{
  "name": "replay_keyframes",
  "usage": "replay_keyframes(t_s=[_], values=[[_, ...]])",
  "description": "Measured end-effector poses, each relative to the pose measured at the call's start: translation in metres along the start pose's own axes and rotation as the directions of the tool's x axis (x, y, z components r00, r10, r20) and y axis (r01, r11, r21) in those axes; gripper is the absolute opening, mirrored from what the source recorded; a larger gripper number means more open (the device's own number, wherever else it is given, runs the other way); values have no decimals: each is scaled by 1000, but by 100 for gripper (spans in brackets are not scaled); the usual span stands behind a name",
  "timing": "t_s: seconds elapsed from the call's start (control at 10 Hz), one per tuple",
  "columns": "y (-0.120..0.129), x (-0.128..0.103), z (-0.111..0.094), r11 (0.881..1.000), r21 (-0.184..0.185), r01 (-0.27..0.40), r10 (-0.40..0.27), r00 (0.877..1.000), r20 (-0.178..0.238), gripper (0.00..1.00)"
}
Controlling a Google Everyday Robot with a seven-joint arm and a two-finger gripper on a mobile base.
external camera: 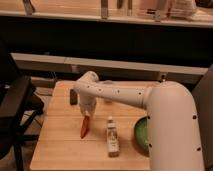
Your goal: Drag the pepper across the table
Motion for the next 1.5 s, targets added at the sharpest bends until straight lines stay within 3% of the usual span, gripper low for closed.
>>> replay_keyframes(t_s=[0.7, 1.1, 1.5], values=[[19, 39, -3, 1000, -8, -10, 10, 1000, -1, 5], [56, 60, -7, 999, 6, -50, 50, 999, -4, 5], [74, 73, -4, 998, 16, -57, 57, 998, -3, 5]])
